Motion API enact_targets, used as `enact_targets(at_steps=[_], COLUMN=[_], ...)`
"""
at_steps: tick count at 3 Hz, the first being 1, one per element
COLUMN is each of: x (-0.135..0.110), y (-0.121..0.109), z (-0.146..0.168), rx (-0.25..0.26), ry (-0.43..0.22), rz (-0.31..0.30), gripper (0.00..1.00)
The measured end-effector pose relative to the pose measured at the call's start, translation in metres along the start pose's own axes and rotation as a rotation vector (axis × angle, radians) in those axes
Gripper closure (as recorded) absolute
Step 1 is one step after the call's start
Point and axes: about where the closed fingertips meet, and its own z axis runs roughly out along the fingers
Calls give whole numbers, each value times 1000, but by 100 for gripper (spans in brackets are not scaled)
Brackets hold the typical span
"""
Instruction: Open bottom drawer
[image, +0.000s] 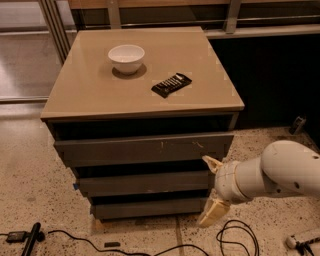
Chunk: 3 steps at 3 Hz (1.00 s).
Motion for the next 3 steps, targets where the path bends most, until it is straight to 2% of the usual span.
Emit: enact_targets(at_steps=[1,2,3], x=[20,20,35], y=[-11,-11,-15], z=[73,73,90], rx=[-14,-14,-29], ry=[-84,-84,-48], rz=[-77,-77,-46], gripper=[0,0,0])
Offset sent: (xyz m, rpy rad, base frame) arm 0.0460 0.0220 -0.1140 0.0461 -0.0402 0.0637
